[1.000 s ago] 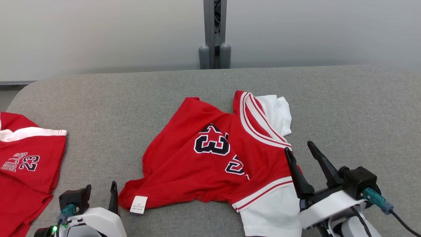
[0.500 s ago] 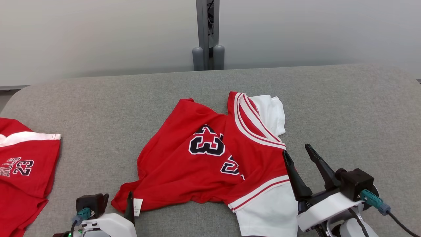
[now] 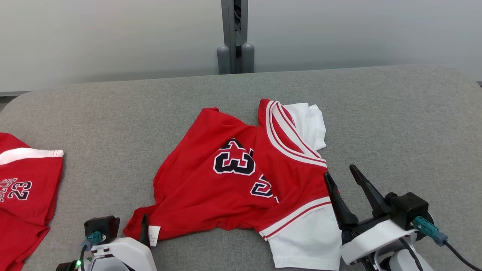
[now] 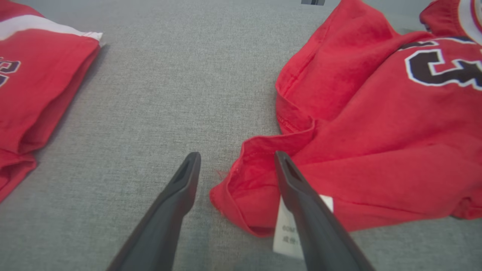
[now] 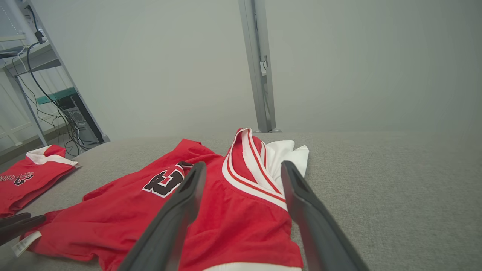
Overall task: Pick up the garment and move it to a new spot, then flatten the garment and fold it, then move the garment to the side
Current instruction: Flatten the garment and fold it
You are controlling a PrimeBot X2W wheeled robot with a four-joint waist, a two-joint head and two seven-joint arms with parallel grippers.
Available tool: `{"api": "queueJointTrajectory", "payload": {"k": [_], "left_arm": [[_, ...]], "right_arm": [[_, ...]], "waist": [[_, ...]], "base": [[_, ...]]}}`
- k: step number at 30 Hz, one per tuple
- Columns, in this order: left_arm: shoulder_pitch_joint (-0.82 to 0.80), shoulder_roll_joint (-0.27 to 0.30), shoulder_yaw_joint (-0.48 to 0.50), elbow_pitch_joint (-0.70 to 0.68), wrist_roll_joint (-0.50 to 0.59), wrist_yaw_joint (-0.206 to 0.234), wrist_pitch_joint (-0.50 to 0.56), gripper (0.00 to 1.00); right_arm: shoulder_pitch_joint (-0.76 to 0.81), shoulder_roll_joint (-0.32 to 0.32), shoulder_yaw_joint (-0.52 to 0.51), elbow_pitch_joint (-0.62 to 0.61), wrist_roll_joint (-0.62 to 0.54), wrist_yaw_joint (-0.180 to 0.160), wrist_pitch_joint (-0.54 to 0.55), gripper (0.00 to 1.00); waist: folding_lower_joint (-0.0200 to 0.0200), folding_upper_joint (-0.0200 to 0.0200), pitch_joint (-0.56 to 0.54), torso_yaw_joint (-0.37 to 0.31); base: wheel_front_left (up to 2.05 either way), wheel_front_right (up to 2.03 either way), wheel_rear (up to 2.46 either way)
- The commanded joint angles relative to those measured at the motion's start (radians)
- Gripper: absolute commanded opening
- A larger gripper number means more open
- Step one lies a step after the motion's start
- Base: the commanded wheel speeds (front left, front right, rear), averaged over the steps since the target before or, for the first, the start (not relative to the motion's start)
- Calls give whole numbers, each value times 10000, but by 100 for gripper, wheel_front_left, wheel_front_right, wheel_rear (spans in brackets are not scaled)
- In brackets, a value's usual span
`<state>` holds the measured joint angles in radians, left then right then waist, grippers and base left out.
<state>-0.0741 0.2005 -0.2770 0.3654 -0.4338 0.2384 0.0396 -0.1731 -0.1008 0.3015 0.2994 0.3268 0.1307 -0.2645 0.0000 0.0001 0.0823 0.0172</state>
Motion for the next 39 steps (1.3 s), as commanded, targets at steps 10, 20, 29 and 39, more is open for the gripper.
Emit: {"api": "queueJointTrajectory", "payload": {"k": [10, 20, 29, 39], "left_arm": [[-382, -36, 111, 216, -304, -151, -220, 0], [-122, 3, 318, -629, -625, -124, -305, 0], [-168, -55, 328, -1006, -745, -77, -391, 0], [-238, -10, 252, -985, -800, -114, -405, 0]], "right_arm": [[250, -207, -254, 79, 165, 2, -26, 100], [1273, -527, 91, -155, 863, 2, 158, 100], [2360, -794, 689, -563, 2027, 2, 1025, 100], [2684, -579, 528, -69, 2086, 2, 2237, 100]], "waist": [[0, -1, 214, -167], [0, -1, 105, -202], [0, -1, 153, -190], [0, -1, 134, -159]], "base": [[0, 0, 0], [0, 0, 0], [0, 0, 0], [0, 0, 0]]}}
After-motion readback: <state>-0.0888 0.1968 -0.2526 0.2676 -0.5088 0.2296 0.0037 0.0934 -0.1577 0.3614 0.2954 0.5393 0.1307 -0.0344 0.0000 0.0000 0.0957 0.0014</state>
